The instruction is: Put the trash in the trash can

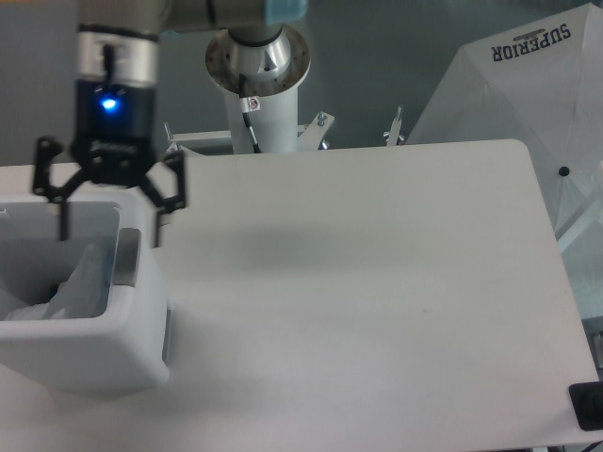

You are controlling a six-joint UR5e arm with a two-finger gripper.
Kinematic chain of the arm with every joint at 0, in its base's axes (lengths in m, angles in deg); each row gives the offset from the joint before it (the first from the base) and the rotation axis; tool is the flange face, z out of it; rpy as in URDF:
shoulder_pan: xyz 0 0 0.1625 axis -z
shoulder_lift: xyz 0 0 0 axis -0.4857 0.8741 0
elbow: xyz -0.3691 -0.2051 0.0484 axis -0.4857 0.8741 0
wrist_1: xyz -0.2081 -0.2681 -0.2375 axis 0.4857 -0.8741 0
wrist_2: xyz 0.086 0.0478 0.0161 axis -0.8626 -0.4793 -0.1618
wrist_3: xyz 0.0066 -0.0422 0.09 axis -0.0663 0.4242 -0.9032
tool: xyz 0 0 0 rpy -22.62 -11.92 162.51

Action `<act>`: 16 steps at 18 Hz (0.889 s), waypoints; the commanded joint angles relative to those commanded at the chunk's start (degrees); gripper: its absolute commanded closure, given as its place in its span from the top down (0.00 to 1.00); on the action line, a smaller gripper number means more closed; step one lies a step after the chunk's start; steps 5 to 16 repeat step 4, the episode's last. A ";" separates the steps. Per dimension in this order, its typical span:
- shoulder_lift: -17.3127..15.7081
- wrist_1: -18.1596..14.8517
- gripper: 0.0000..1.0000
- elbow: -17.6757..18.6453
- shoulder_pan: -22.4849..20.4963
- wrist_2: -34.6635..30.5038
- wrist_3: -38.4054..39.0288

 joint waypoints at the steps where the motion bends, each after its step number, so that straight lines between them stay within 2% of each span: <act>1: 0.00 -0.18 1.00 0.61 -1.41 -0.26 -5.20; 4: 0.00 -1.31 1.00 2.99 -5.10 -0.27 -12.45; 16: 0.00 -1.31 1.00 2.99 -5.10 -0.27 -12.45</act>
